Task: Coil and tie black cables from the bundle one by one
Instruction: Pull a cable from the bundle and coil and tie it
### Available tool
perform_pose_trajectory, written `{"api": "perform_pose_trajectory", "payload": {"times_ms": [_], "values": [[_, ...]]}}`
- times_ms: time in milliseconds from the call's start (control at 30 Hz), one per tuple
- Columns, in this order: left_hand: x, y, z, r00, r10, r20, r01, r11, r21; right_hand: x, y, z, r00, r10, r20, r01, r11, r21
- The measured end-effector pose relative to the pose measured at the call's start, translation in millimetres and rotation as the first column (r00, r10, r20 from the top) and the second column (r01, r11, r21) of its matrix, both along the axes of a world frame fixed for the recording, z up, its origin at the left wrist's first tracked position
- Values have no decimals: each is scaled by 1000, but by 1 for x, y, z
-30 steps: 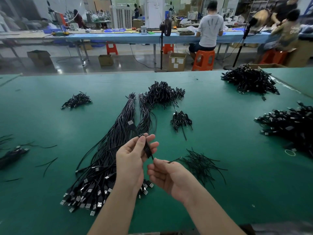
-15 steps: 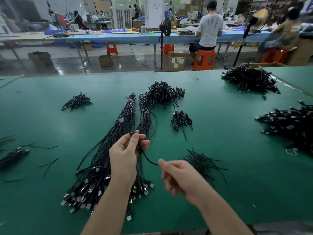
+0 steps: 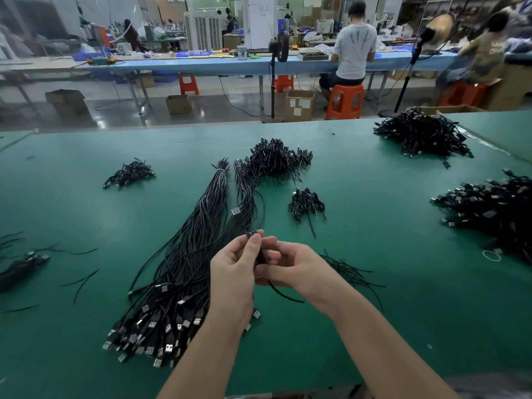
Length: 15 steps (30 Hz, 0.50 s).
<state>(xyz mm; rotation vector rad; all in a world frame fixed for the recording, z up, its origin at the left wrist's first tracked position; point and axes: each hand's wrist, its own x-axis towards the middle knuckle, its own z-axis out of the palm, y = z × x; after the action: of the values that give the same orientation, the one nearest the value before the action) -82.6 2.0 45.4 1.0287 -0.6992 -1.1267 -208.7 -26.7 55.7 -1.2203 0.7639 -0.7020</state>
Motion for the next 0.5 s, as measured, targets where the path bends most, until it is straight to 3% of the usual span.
{"api": "perform_pose_trajectory", "payload": {"times_ms": [133,500], "values": [[-2,2,0,999,-38,-15,38,999,0,-1,-5,0,997,-34,-74,31,999,-34],[-1,4,-9,990,-122,68,120,992,35,-8,-8,-11,995,-18,-101,21,1000,21]]}}
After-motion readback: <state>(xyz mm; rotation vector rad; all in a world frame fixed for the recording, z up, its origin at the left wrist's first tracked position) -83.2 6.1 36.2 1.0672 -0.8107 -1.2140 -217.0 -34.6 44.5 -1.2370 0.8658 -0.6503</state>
